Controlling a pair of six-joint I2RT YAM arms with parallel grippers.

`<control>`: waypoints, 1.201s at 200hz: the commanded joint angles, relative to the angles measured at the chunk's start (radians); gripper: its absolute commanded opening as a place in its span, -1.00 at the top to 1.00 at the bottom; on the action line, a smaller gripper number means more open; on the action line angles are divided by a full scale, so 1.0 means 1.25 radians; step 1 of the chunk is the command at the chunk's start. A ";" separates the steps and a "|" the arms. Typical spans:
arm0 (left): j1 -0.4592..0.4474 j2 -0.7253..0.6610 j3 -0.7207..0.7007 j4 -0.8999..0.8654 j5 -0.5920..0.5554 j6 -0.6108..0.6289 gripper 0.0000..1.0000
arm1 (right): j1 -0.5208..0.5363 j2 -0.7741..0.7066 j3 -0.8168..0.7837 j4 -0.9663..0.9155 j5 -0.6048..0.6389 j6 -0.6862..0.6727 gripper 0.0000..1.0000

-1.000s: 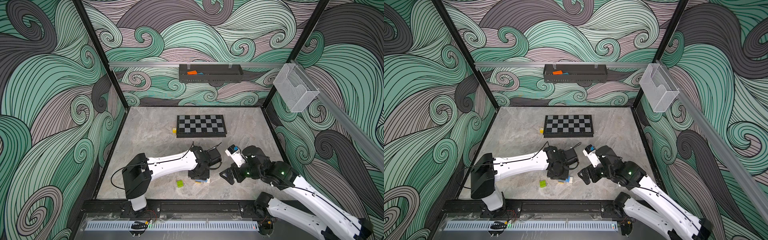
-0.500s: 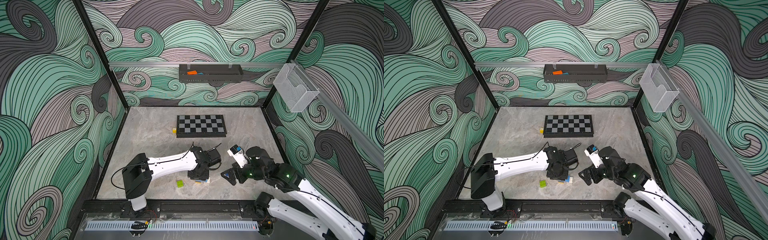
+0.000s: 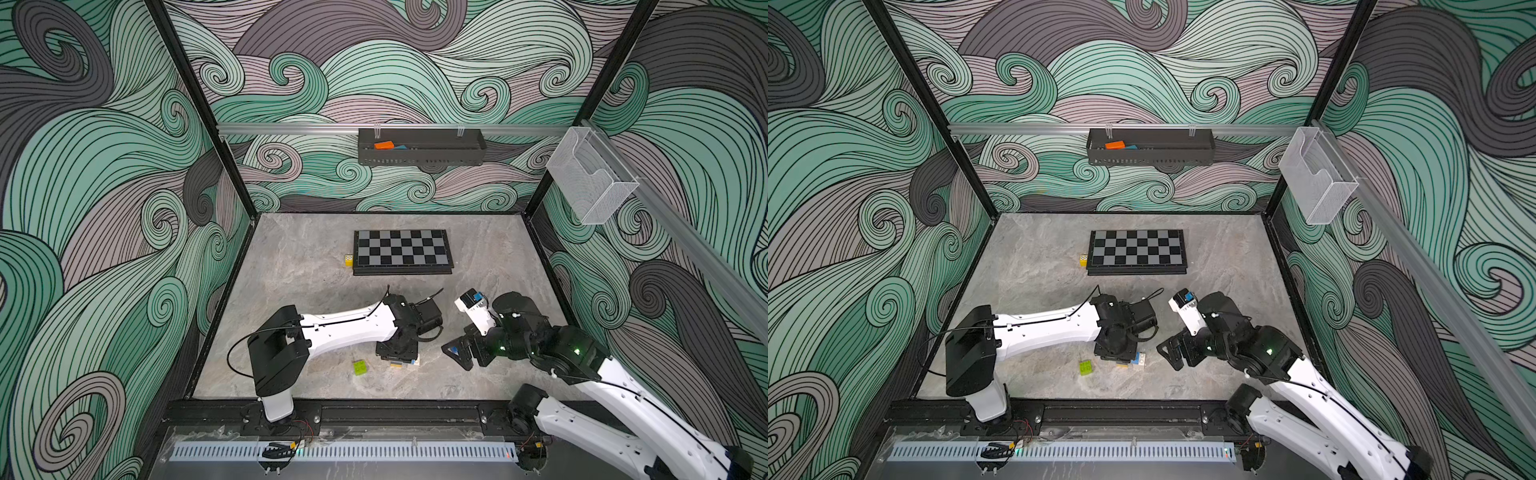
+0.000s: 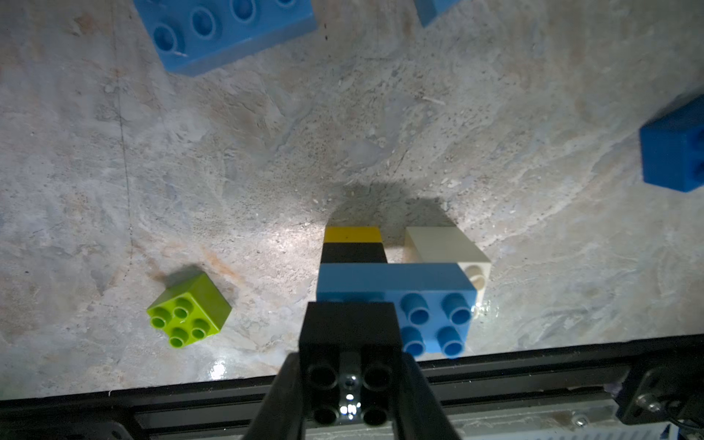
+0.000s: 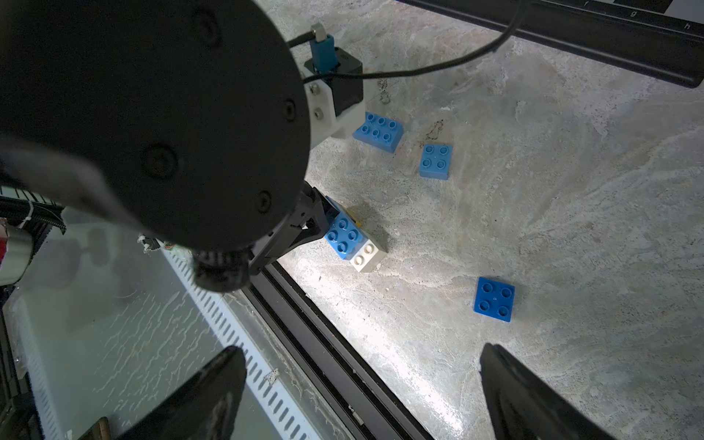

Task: Assemble a giraffe with lego
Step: Assemble the lego brick with the lego brick.

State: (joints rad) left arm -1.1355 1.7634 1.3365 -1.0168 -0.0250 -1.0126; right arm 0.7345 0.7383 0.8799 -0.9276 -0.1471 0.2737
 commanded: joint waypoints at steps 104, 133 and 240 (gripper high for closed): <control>0.005 0.037 -0.064 0.054 0.060 0.022 0.97 | -0.022 -0.025 0.019 -0.017 0.026 0.009 -0.98; 0.004 0.039 -0.099 0.102 0.082 0.014 0.98 | -0.027 -0.022 0.023 -0.018 0.026 0.004 -0.98; 0.015 0.005 -0.008 0.015 0.022 0.060 0.08 | -0.043 -0.009 0.026 -0.015 0.031 -0.008 -0.98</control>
State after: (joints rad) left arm -1.1263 1.7393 1.2819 -0.9470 0.0082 -0.9737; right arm 0.6884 0.7200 0.8856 -0.9394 -0.1204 0.2722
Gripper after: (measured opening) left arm 0.420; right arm 0.989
